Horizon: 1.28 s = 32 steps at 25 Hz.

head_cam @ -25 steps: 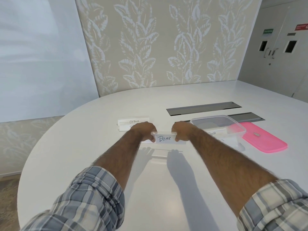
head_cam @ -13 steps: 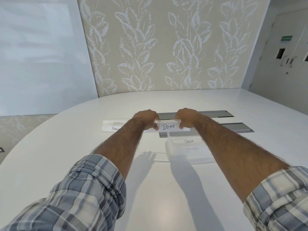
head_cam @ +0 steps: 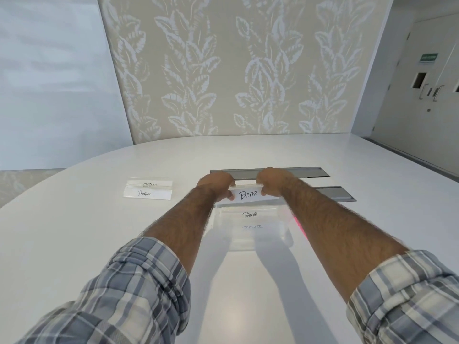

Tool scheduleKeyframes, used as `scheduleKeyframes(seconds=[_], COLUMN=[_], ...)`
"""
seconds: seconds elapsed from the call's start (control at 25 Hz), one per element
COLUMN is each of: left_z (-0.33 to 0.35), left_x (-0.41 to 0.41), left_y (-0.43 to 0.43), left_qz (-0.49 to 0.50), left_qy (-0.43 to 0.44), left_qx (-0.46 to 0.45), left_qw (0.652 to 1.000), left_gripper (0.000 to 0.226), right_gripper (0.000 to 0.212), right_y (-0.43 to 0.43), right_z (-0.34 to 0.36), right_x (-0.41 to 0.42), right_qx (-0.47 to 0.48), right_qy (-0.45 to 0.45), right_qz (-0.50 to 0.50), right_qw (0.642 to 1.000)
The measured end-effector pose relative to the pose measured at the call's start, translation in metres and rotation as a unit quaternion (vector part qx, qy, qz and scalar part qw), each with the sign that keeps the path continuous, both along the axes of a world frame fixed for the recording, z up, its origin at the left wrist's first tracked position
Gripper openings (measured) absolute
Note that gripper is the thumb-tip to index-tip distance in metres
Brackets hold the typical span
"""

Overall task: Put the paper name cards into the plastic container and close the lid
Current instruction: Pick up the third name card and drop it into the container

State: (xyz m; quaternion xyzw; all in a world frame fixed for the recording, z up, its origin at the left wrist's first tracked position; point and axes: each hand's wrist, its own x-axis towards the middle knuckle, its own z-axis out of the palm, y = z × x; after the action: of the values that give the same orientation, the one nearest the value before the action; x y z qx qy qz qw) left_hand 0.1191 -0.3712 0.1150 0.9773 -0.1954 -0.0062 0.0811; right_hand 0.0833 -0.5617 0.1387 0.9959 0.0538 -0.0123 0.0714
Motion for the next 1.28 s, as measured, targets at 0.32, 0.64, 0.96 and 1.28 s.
scheduleKeyframes(seconds=[0.32,0.64,0.96,1.28], left_z=[-0.027,-0.048,-0.068,-0.076], left_x=[0.019,0.035,0.048,0.049], left_y=[-0.030,-0.043,-0.053,-0.056], left_qz=[0.009,0.018,0.008,-0.011], left_qy=[0.015,0.041,0.049,0.057], left_qx=[0.040,0.065,0.114,0.143], left_qw=[0.999,0.997,0.992,0.988], left_gripper=[0.051,0.050,0.048,0.038], right_gripper=[0.033,0.037,0.041,0.039], right_y=[-0.028,-0.038,-0.042,-0.040], right_z=[-0.040,-0.070,-0.086,-0.095], right_x=[0.033,0.052,0.060,0.064], right_qx=[-0.002,0.024,0.028,0.020], right_qy=[0.031,0.044,0.065,0.079], right_qz=[0.013,0.008,0.008,0.016], right_qw=[0.999,0.999,0.997,0.997])
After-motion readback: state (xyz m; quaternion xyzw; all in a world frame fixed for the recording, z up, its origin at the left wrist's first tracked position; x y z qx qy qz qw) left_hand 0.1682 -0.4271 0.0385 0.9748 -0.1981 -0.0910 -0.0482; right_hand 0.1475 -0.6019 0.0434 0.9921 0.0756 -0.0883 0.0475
